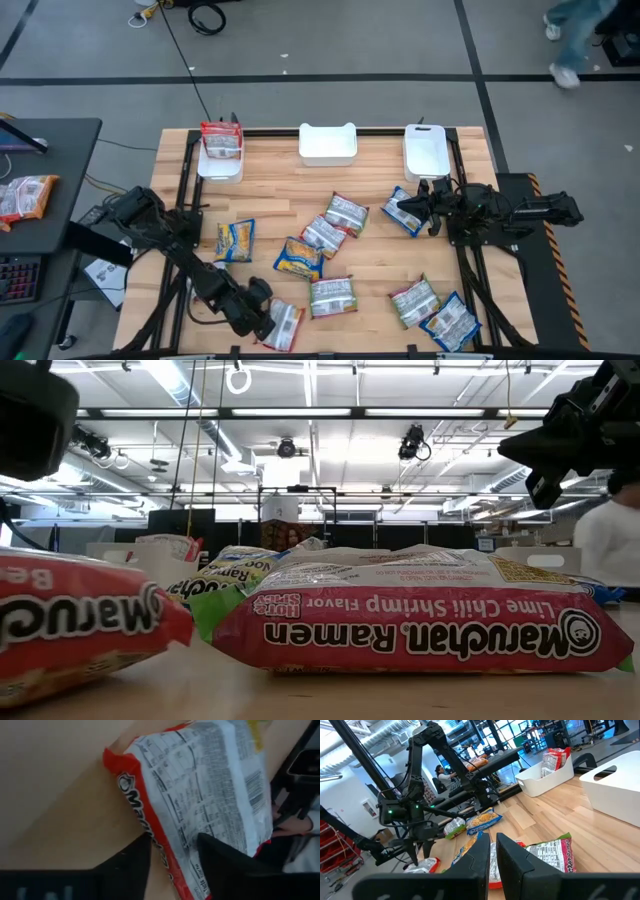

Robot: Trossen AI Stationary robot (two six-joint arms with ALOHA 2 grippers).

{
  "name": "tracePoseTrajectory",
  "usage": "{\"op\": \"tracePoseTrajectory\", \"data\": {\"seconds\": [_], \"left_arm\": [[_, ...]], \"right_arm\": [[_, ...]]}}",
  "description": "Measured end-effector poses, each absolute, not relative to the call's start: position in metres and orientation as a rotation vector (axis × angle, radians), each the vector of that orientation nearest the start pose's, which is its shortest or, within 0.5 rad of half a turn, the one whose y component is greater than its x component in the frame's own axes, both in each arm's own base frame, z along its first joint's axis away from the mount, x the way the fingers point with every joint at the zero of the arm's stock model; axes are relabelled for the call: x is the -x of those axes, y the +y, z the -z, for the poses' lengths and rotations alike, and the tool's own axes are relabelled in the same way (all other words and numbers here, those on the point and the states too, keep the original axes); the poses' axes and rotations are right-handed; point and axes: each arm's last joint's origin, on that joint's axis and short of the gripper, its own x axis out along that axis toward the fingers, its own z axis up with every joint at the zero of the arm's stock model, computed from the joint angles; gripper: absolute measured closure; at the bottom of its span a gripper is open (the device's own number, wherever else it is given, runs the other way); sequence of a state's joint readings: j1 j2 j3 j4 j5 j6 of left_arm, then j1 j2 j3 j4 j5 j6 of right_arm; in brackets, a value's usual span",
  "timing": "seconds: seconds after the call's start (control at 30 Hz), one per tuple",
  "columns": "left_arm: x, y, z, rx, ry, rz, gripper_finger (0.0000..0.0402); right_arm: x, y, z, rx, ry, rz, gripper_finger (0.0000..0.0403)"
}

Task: Sort Maruchan noodles
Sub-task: Put the orange noodle pack into the left white bin

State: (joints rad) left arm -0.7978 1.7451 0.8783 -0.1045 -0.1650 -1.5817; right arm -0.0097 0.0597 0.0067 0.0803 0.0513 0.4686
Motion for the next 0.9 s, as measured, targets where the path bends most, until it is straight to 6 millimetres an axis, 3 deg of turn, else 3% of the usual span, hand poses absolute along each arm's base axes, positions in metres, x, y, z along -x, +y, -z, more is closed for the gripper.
{"op": "tracePoseTrajectory", "data": {"seconds": [0.23, 0.33, 0.57, 0.73, 0.9], "left_arm": [[-0.243, -0.217, -0.138, 0.889, 1.065, -0.206, 0.0384], [-0.255, -0.210, -0.150, 0.828, 1.089, -0.206, 0.0394], [-0.283, -0.177, -0.225, 0.503, 1.244, -0.277, 0.0398], [-0.289, -0.133, -0.282, 0.227, 1.314, -0.425, 0.0399], [-0.289, -0.085, -0.321, -0.053, 1.344, -0.577, 0.0400]], "right_arm": [[-0.101, -0.002, -0.169, -0.469, -0.041, 0.054, 0.0366], [-0.101, -0.002, -0.169, -0.469, -0.041, 0.053, 0.0366], [-0.101, -0.002, -0.169, -0.469, -0.042, 0.053, 0.0366], [-0.101, -0.002, -0.169, -0.469, -0.042, 0.053, 0.0366], [-0.101, -0.002, -0.169, -0.469, -0.041, 0.053, 0.0366]]}}
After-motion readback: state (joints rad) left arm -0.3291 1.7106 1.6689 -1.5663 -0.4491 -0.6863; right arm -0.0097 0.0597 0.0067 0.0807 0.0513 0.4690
